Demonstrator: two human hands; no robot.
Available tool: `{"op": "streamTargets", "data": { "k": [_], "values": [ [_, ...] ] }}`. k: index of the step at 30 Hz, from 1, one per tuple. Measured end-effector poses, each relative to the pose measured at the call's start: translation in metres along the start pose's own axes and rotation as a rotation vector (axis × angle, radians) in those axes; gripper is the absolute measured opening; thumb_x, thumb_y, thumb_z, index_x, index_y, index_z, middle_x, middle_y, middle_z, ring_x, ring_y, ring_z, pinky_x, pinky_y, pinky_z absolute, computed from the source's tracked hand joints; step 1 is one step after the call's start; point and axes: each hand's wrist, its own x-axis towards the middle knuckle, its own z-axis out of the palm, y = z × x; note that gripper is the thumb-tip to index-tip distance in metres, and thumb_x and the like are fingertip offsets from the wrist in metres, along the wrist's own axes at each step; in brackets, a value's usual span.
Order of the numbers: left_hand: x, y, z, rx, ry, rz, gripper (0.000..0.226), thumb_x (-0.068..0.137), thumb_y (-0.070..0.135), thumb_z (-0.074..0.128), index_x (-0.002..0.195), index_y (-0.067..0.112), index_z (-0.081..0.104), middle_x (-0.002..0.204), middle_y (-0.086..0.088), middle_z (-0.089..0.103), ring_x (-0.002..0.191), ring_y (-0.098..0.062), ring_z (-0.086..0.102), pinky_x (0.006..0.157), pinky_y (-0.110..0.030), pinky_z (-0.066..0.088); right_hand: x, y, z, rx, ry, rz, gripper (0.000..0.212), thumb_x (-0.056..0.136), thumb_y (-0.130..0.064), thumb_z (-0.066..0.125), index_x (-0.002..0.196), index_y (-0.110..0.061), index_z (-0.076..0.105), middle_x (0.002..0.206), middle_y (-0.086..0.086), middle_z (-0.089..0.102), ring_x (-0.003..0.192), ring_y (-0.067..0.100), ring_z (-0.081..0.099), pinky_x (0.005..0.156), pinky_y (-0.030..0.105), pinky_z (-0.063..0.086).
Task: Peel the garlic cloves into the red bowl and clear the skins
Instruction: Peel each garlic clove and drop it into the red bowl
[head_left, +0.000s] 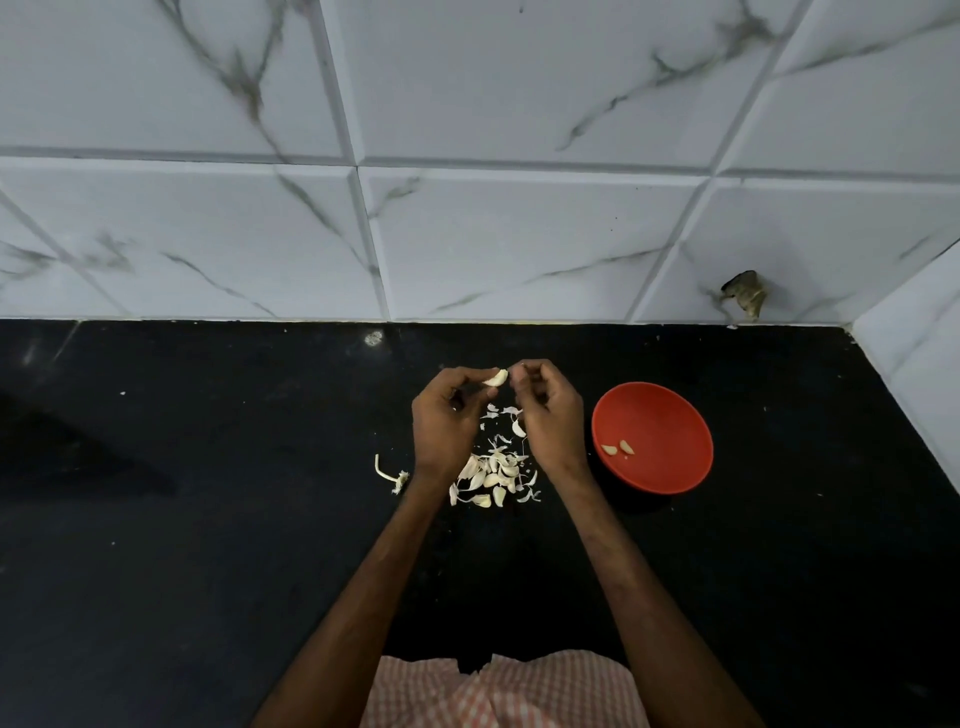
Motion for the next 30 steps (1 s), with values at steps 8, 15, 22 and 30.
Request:
{"op": "streamTargets", "data": {
  "k": [8, 15, 22, 30],
  "values": [
    [-0.002, 0.011, 0.000, 0.270, -0.158, 0.002, 0.014, 0.099, 0.023, 0.063, 0.110, 0.020, 0.071, 0.089, 0.013, 0.072, 0.082, -0.002, 0.068, 0.071, -0.027, 0.055, 0.004, -0.001, -0.002, 0.029, 0.006, -0.024, 0.001, 0.093, -0.011, 0.069, 0.093, -0.011, 0.070, 0.086, -0.003, 0.071, 0.085, 0.013, 0.069, 0.079, 0.033, 0.057],
    [0.001, 0.015, 0.000, 0.565, -0.296, 0.027, 0.031, 0.107, 0.035, 0.043, 0.083, 0.018, 0.053, 0.074, 0.006, 0.056, 0.066, -0.015, 0.054, 0.059, -0.035, 0.040, 0.010, -0.002, -0.006, 0.054, -0.111, 0.075, 0.009, 0.095, -0.006, 0.065, 0.089, -0.013, 0.064, 0.086, 0.005, 0.071, 0.087, 0.022, 0.071, 0.082, 0.041, 0.058],
    [-0.013, 0.023, 0.020, 0.057, -0.090, -0.220, 0.036, 0.107, 0.015, 0.046, 0.077, 0.000, 0.060, 0.067, -0.012, 0.054, 0.066, -0.014, 0.048, 0.063, -0.033, 0.040, -0.002, -0.004, 0.015, 0.061, 0.119, 0.132, 0.009, 0.095, -0.007, 0.066, 0.088, -0.010, 0.061, 0.090, 0.008, 0.069, 0.086, 0.021, 0.068, 0.077, 0.038, 0.057],
    [-0.008, 0.029, 0.017, -0.254, -0.034, -0.450, 0.048, 0.109, 0.022, 0.042, 0.063, 0.016, 0.057, 0.063, -0.004, 0.045, 0.062, -0.017, 0.042, 0.057, -0.028, 0.041, -0.003, -0.008, 0.012, 0.007, 0.051, -0.109, 0.016, 0.090, 0.001, 0.069, 0.085, -0.011, 0.059, 0.084, -0.007, 0.065, 0.079, 0.003, 0.065, 0.071, 0.017, 0.052]
  ]
}}
